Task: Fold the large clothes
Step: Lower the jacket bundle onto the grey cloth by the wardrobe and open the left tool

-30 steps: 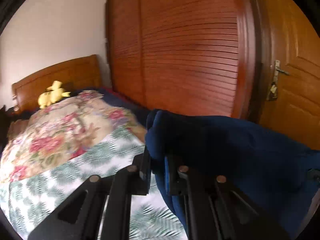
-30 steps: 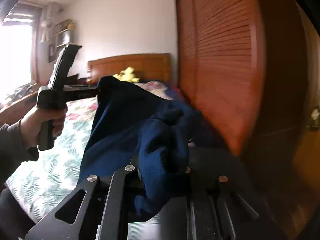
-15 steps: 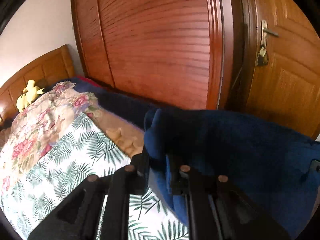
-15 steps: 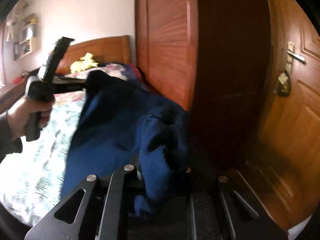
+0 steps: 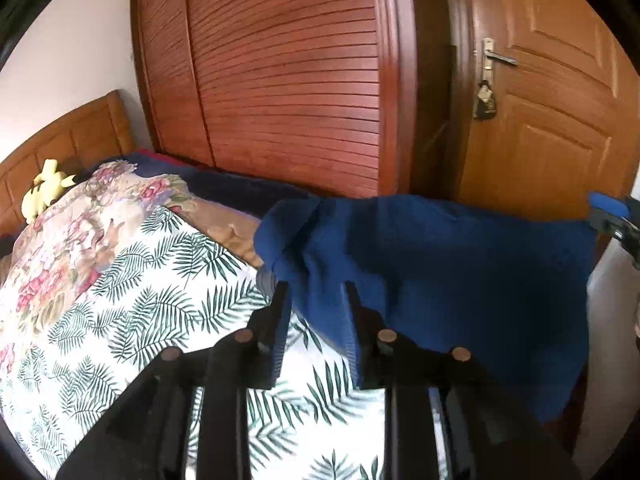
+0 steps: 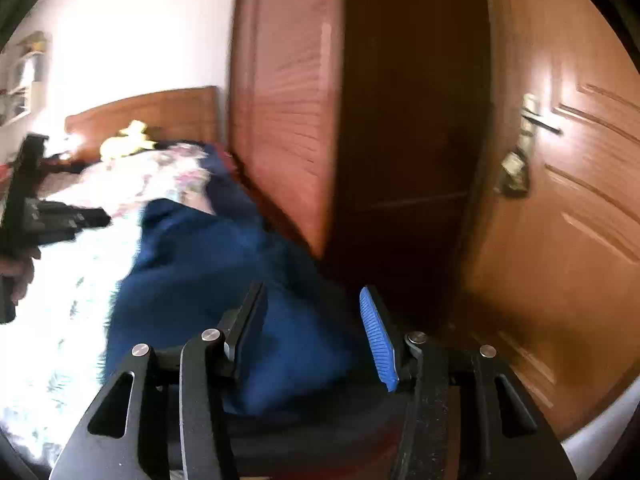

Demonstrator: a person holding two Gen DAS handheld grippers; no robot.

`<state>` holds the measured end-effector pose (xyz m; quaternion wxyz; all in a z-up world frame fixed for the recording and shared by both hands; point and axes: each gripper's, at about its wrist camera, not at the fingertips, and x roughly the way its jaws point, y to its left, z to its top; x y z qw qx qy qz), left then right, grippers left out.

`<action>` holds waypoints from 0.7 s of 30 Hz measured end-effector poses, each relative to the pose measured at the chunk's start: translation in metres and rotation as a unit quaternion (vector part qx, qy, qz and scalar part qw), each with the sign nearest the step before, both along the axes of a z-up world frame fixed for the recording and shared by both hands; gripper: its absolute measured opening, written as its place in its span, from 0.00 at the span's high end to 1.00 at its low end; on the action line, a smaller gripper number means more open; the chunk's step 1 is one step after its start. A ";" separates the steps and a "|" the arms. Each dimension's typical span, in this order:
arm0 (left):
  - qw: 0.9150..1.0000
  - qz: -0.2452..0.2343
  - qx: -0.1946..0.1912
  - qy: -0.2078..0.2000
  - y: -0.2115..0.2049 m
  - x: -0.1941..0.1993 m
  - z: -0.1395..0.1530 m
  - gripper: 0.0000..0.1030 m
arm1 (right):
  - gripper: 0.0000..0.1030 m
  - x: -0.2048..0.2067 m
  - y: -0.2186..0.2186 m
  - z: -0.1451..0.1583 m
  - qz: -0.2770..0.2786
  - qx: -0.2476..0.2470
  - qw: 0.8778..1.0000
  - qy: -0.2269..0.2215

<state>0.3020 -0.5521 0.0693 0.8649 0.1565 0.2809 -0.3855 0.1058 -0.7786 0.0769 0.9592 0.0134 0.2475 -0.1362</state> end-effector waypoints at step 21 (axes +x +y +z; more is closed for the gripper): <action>0.999 -0.015 -0.040 -0.026 0.096 -0.111 0.027 0.65 | 0.55 0.023 0.008 -0.050 -0.023 0.056 0.995 0.080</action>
